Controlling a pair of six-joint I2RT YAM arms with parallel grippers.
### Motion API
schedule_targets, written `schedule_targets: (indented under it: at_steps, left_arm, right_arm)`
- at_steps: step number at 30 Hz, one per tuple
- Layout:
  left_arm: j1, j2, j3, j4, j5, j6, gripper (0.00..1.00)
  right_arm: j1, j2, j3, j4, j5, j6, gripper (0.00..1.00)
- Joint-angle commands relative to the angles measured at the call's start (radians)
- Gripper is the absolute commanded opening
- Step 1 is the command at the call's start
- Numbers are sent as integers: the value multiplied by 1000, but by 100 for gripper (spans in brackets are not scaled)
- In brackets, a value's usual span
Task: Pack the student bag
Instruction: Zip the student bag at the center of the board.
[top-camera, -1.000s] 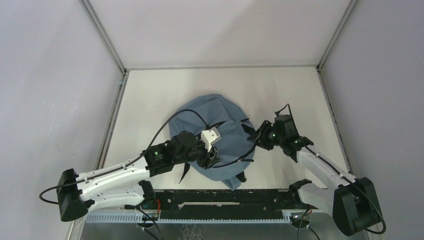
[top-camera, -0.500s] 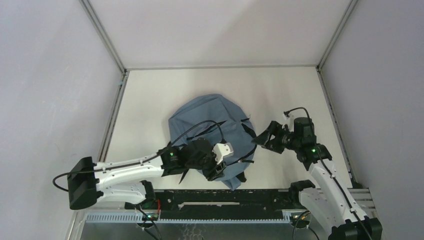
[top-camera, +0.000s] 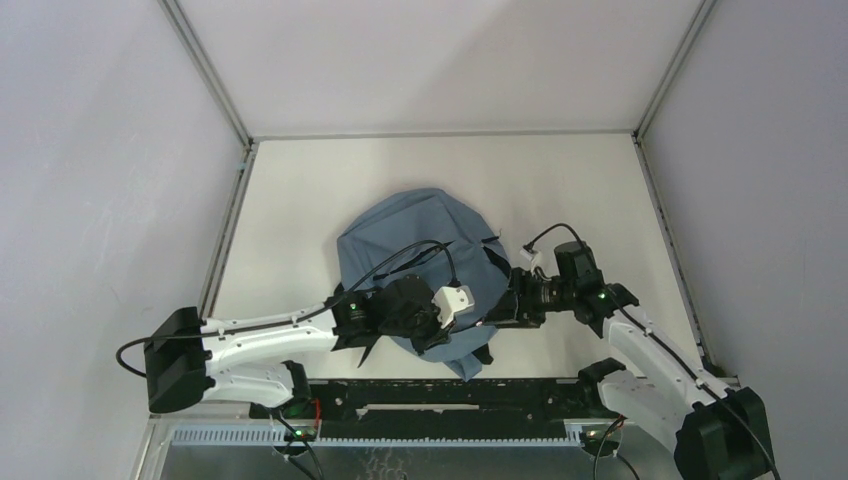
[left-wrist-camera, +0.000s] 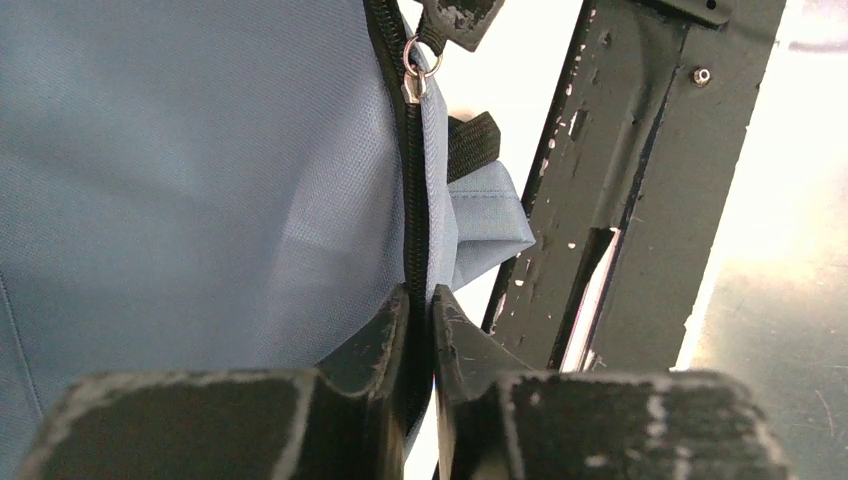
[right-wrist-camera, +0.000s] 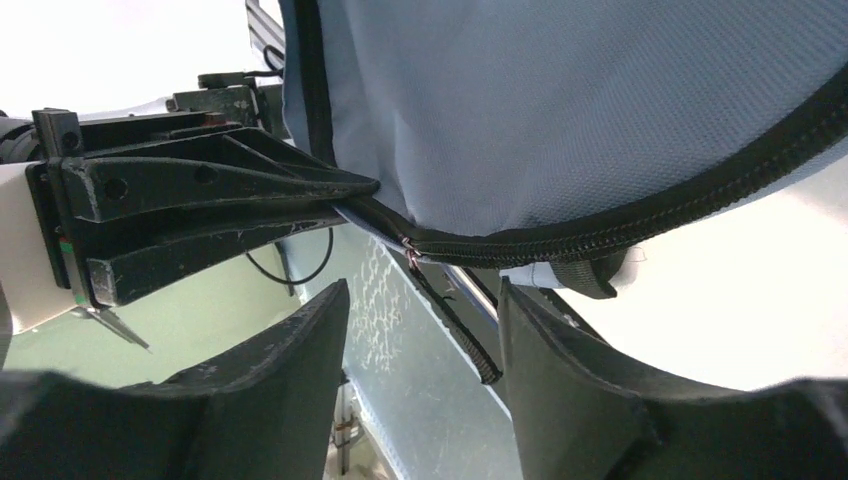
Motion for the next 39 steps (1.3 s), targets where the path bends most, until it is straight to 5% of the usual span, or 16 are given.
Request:
schedule_targets:
  at_steps: [1,10,14,30,39]
  left_arm:
    - [-7,-28,11,53,23,5,14]
    - [-7,-29,2,61,18,0,0]
    - [-8,-32,-4,60,18,-3,0]
    - [-5,-90,-115,63,10,2,0]
    - [-5,-158,-167,38,77,-44,0]
  right_arm:
    - [5,13,7,77,-74,-16,59]
    - [7,72,26,39,-60,-51,25]
    - [4,66,28,25,-43,-52,0]
    - [-41,-60,210,-241,203,-143,0]
    - [-41,-1,330,-321,599,-117,0]
